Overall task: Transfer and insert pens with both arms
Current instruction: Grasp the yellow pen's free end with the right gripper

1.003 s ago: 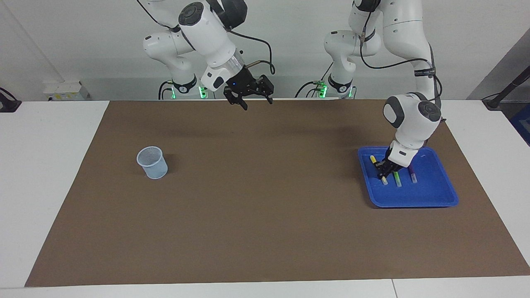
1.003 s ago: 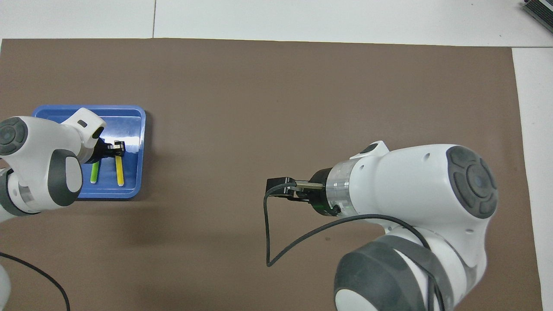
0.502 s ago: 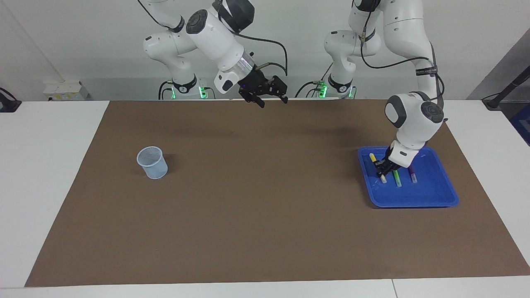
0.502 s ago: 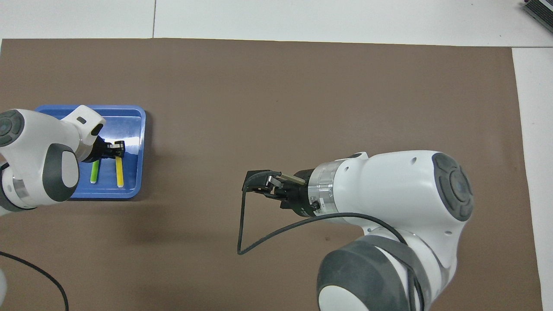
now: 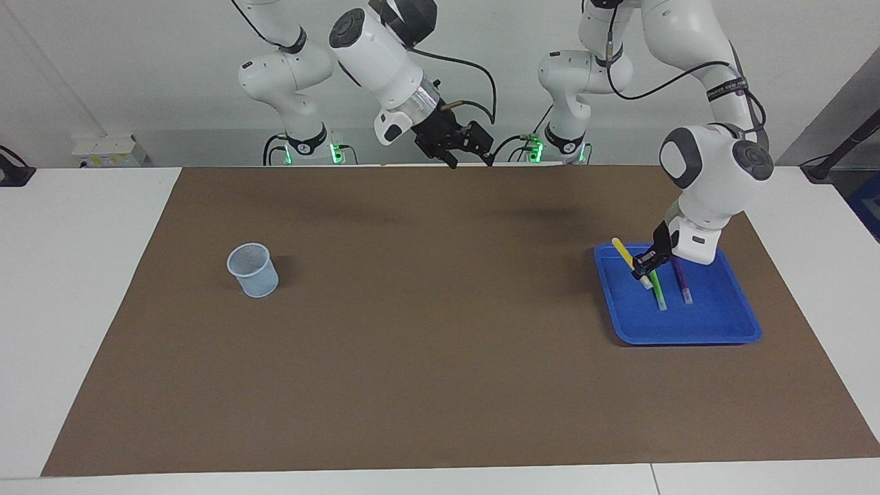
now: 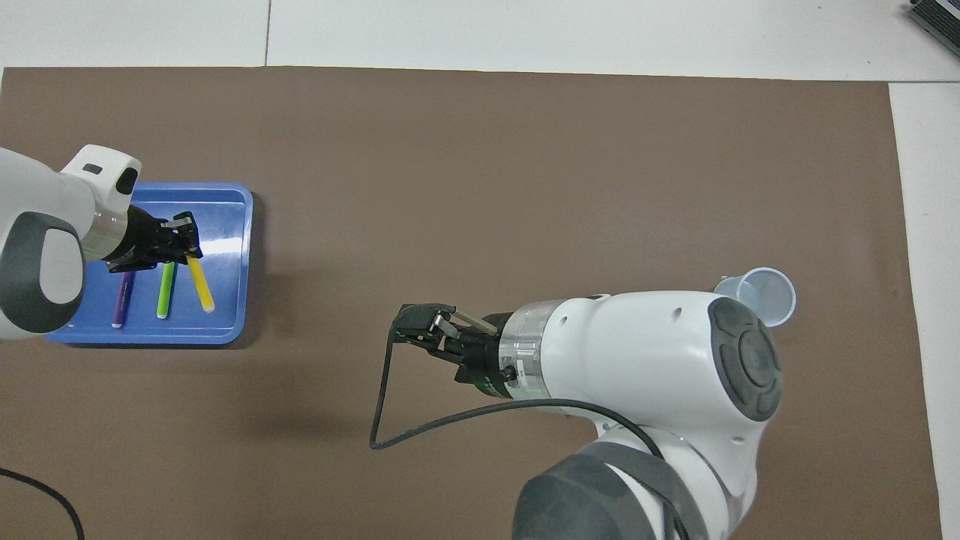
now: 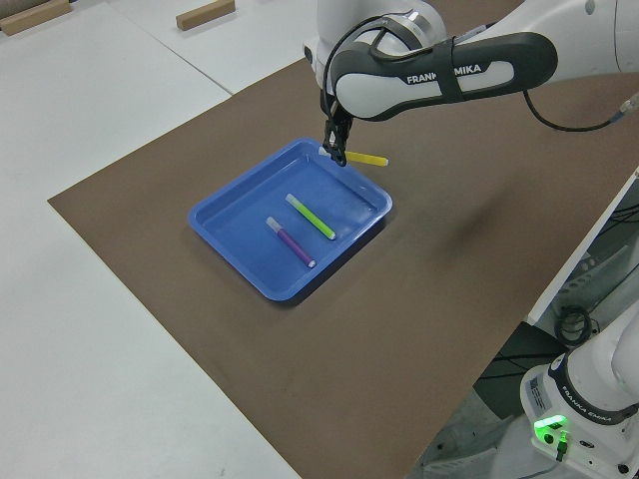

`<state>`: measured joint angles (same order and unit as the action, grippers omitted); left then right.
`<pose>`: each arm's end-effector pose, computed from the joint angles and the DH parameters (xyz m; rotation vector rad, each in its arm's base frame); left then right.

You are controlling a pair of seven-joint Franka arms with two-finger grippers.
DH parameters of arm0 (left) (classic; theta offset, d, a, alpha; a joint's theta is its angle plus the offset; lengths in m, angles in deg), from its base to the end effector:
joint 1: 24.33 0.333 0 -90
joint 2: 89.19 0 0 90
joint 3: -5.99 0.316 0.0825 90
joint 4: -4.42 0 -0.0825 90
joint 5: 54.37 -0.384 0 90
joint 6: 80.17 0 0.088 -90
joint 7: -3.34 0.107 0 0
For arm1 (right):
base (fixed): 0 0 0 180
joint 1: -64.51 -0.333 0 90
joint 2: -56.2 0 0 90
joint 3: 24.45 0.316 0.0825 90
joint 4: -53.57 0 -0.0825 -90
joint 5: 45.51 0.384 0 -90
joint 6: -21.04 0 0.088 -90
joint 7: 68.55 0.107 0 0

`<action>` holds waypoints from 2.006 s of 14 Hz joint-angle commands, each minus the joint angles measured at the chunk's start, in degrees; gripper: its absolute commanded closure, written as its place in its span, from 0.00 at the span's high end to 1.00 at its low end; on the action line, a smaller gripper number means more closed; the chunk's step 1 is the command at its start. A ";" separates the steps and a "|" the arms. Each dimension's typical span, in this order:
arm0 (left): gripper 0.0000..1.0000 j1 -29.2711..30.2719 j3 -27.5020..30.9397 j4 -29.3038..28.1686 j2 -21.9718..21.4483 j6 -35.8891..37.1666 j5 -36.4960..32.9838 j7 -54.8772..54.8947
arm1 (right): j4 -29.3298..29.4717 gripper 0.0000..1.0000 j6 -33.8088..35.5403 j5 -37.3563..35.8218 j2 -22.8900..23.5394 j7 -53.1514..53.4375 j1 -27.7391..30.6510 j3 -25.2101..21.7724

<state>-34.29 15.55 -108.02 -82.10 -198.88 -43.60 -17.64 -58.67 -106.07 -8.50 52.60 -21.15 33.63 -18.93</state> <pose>0.5823 -0.0161 0.4122 2.9265 0.6691 -0.0574 0.4484 0.3561 0.5413 -2.4274 0.6269 0.1901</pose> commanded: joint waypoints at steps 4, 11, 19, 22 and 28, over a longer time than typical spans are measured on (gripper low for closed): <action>0.00 -5.58 0.20 -1.64 -7.78 4.89 3.38 -24.95 | -0.44 1.00 -2.34 1.22 0.00 0.15 -0.32 -0.16; 0.00 -6.39 0.20 -8.14 -16.83 4.63 14.70 -41.76 | -0.08 1.00 -8.75 1.22 0.88 -0.20 -3.04 -0.16; 0.00 -12.54 0.20 -11.66 -22.02 2.79 19.03 -55.21 | 4.56 1.00 -19.39 3.41 8.07 0.06 -7.18 0.45; 0.00 -13.95 0.11 -12.19 -22.82 2.43 19.03 -56.54 | 6.24 1.00 -20.63 4.21 8.87 0.06 -7.27 1.51; 0.00 -14.92 0.02 -13.77 -24.92 1.64 20.51 -58.21 | 6.16 0.86 -20.72 4.30 9.05 0.06 -7.88 1.60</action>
<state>-48.10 14.95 -118.97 -104.48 -195.41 -24.67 -74.90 -53.10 -126.24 -5.90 61.04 -21.12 26.26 -17.60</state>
